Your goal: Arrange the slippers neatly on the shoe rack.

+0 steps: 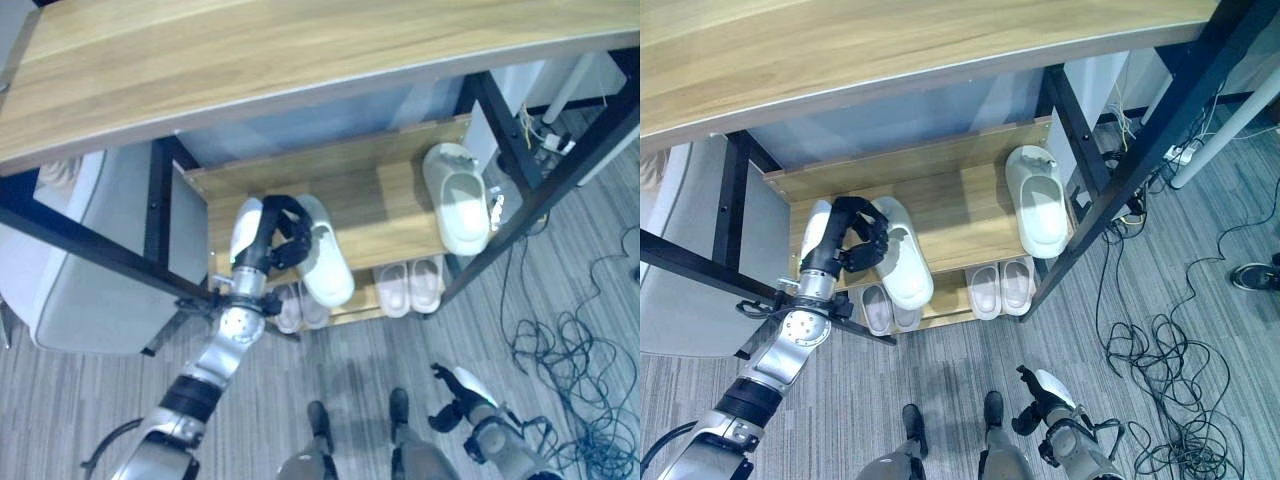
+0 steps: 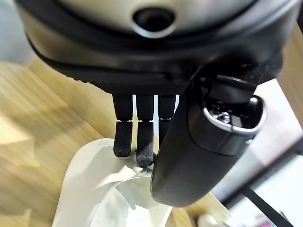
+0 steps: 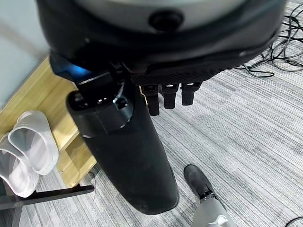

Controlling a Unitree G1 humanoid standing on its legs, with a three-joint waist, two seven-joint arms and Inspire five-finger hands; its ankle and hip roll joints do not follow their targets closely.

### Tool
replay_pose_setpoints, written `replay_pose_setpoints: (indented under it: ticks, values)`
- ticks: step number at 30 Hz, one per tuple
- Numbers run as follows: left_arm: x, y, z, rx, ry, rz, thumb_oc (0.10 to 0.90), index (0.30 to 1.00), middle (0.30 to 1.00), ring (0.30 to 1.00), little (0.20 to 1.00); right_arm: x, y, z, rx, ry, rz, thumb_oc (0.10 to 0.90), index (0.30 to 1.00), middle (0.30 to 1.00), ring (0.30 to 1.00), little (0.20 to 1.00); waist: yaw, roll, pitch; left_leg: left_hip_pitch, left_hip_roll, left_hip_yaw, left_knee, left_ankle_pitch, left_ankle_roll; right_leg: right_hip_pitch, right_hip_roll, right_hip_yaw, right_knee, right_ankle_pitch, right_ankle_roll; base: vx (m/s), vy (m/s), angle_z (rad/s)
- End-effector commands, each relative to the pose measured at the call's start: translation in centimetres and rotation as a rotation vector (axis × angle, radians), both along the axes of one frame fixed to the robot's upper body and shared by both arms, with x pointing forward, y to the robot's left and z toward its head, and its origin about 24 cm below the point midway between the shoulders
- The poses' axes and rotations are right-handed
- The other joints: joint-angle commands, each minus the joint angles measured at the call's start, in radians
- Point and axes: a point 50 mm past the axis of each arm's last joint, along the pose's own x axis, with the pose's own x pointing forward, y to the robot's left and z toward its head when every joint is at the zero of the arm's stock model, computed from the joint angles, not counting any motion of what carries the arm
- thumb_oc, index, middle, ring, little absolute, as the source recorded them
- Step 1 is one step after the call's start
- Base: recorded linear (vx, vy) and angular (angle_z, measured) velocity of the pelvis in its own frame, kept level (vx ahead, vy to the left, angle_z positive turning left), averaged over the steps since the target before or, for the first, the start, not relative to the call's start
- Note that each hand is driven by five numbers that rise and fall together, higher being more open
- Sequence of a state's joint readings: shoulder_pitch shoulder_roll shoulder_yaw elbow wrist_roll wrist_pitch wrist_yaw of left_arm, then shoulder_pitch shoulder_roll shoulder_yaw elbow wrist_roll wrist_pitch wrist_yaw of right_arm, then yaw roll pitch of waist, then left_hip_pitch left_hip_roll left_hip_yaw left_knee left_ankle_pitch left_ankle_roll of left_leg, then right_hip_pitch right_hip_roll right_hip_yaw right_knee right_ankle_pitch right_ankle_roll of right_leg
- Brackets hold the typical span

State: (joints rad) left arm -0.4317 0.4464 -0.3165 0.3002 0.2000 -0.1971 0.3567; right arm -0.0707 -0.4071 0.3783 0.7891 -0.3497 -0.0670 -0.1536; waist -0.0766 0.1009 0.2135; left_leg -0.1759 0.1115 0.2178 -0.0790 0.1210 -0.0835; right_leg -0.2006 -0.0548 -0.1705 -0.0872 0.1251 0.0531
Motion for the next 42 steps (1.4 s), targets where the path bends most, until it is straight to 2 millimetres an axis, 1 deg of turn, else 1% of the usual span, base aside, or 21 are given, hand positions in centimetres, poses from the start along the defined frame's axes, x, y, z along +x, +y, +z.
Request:
replay_pose_setpoints:
  ticks: [1,9,15,20,21,22,23,25,29,31,33,34,35,37,38,39,40,42]
  values:
    - [0.9,-2.0,3.5,-0.033,-0.144,-0.078,0.800,0.900,0.900,0.900,0.900,0.7,-0.2,1.2,0.013,-0.095,0.004,0.800,0.900,0.900,0.900,0.900,-0.015,-0.040,-0.055,0.012,-0.012,-0.024,-0.008,-0.065,-0.034,-0.008,-0.123,-0.018,0.000,-0.066,0.128,0.01,-0.016,-0.08]
    - [0.4,-0.9,3.2,0.024,-0.163,-0.035,0.800,0.900,0.900,0.900,0.900,0.8,0.3,1.0,0.027,-0.095,0.007,0.800,0.900,0.900,0.900,0.900,-0.001,-0.050,-0.063,0.013,-0.008,-0.037,-0.008,-0.063,-0.037,0.002,-0.123,-0.032,0.000,-0.070,0.125,0.00,-0.008,0.00]
    - [-0.1,-0.5,3.6,-0.022,-0.183,-0.025,0.800,0.900,0.900,0.900,0.900,1.4,0.9,1.2,0.034,-0.111,0.017,0.800,0.900,0.900,0.900,0.900,0.014,-0.055,-0.062,-0.005,-0.009,-0.049,-0.008,-0.057,-0.040,-0.007,-0.122,-0.044,0.000,-0.066,0.122,-0.01,-0.015,0.03]
    - [-0.3,-0.5,3.5,-0.028,-0.183,-0.028,0.800,0.900,0.900,0.900,0.900,1.5,1.0,1.3,0.036,-0.113,0.018,0.800,0.900,0.900,0.900,0.900,0.015,-0.056,-0.062,-0.007,-0.008,-0.050,-0.008,-0.056,-0.040,-0.009,-0.122,-0.046,0.000,-0.066,0.122,0.00,0.000,0.00]
    - [-0.5,-0.8,3.2,-0.043,-0.176,-0.038,0.800,0.900,0.900,0.900,0.900,1.6,1.1,1.3,0.039,-0.115,0.020,0.800,0.900,0.900,0.900,0.900,0.020,-0.059,-0.059,-0.009,-0.007,-0.052,-0.008,-0.054,-0.041,-0.008,-0.122,-0.049,0.000,-0.065,0.121,0.00,0.000,0.00]
    - [-0.7,-1.1,2.5,-0.046,-0.146,-0.049,0.800,0.900,0.900,0.900,0.900,1.7,1.3,1.3,0.041,-0.114,0.023,0.800,0.900,0.900,0.900,0.900,0.024,-0.062,-0.057,-0.010,-0.006,-0.053,-0.008,-0.053,-0.041,-0.008,-0.121,-0.052,0.000,-0.066,0.120,0.00,0.000,0.00]
    - [-0.7,-1.2,1.9,-0.056,-0.119,-0.048,0.800,0.900,0.900,0.900,0.900,1.7,1.3,1.2,0.039,-0.111,0.023,0.800,0.900,0.900,0.900,0.900,0.024,-0.065,-0.055,-0.013,-0.005,-0.054,-0.008,-0.052,-0.041,-0.009,-0.121,-0.052,0.000,-0.066,0.119,0.00,0.000,0.00]
    - [-0.4,-1.3,1.6,-0.025,-0.106,-0.036,0.800,0.900,0.900,0.900,0.900,1.9,1.4,1.5,0.038,-0.122,0.030,0.800,0.900,0.900,0.900,0.900,0.022,-0.072,-0.047,-0.023,-0.004,-0.058,-0.008,-0.050,-0.041,-0.018,-0.121,-0.050,0.000,-0.063,0.120,-0.01,-0.003,0.09]
    - [0.2,-1.2,1.5,0.007,-0.101,-0.008,0.800,0.900,0.900,0.900,0.900,2.0,1.3,1.7,0.032,-0.135,0.031,0.800,0.900,0.900,0.900,0.900,0.019,-0.080,-0.038,-0.041,-0.003,-0.057,-0.008,-0.046,-0.041,-0.036,-0.121,-0.050,0.000,-0.055,0.121,-0.03,-0.002,0.11]
    - [1.0,-0.9,1.6,0.029,-0.094,0.034,0.800,0.900,0.900,0.900,0.900,2.0,1.0,1.7,0.026,-0.137,0.023,0.800,0.900,0.900,0.900,0.900,0.013,-0.090,-0.030,-0.059,-0.001,-0.056,-0.008,-0.039,-0.041,-0.057,-0.122,-0.047,0.001,-0.047,0.123,-0.02,-0.004,0.00]
    - [1.5,-0.7,1.7,0.028,-0.087,0.052,0.800,0.900,0.900,0.900,0.900,1.9,0.8,1.7,0.020,-0.133,0.019,0.800,0.900,0.900,0.900,0.900,0.009,-0.095,-0.028,-0.068,0.002,-0.052,-0.008,-0.037,-0.042,-0.069,-0.124,-0.046,0.001,-0.043,0.123,0.00,0.000,0.00]
    - [1.7,-0.4,1.8,0.031,-0.085,0.066,0.731,0.796,0.796,0.796,0.796,1.8,0.7,1.6,0.016,-0.130,0.017,0.800,0.900,0.900,0.900,0.900,0.007,-0.098,-0.027,-0.073,0.003,-0.051,-0.008,-0.036,-0.042,-0.075,-0.125,-0.044,0.000,-0.040,0.125,0.00,0.000,-0.03]
    - [1.9,-0.3,1.9,0.031,-0.082,0.073,0.711,0.766,0.766,0.766,0.766,1.8,0.6,1.6,0.015,-0.129,0.017,0.800,0.900,0.900,0.900,0.900,0.005,-0.101,-0.027,-0.079,0.003,-0.050,-0.008,-0.035,-0.042,-0.081,-0.125,-0.043,0.000,-0.039,0.125,0.00,-0.003,-0.04]
    - [2.4,0.0,2.3,0.044,-0.087,0.087,0.744,0.815,0.815,0.815,0.815,1.7,0.5,1.7,0.017,-0.135,0.012,0.800,0.900,0.900,0.900,0.900,-0.001,-0.106,-0.028,-0.090,0.004,-0.048,-0.008,-0.032,-0.042,-0.095,-0.123,-0.038,0.000,-0.036,0.126,0.00,-0.013,-0.09]
    - [2.4,0.0,2.4,0.044,-0.087,0.087,0.740,0.811,0.811,0.811,0.811,1.7,0.5,1.7,0.017,-0.135,0.012,0.800,0.900,0.900,0.900,0.900,0.000,-0.106,-0.028,-0.091,0.004,-0.048,-0.008,-0.032,-0.042,-0.095,-0.124,-0.038,0.000,-0.036,0.126,0.00,-0.017,-0.09]
    - [2.6,0.1,2.6,0.047,-0.091,0.091,0.584,0.575,0.575,0.575,0.575,1.5,0.4,1.7,0.018,-0.130,0.009,0.800,0.900,0.900,0.900,0.900,-0.003,-0.108,-0.028,-0.096,0.003,-0.049,-0.008,-0.031,-0.041,-0.100,-0.124,-0.034,0.000,-0.035,0.126,0.01,-0.017,-0.05]
    - [3.1,0.4,3.1,0.038,-0.091,0.102,0.400,0.300,0.300,0.300,0.300,1.2,0.3,1.4,0.017,-0.116,0.007,0.800,0.900,0.900,0.900,0.900,-0.011,-0.110,-0.034,-0.107,0.004,-0.051,-0.008,-0.028,-0.041,-0.113,-0.123,-0.030,0.000,-0.032,0.127,0.00,0.000,0.00]
    - [3.3,0.5,3.3,0.030,-0.091,0.099,0.400,0.300,0.300,0.300,0.300,1.2,0.3,1.4,0.019,-0.115,0.007,0.800,0.900,0.900,0.900,0.900,-0.013,-0.111,-0.037,-0.110,0.005,-0.050,-0.008,-0.028,-0.041,-0.117,-0.123,-0.030,0.000,-0.032,0.128,0.00,0.000,0.00]
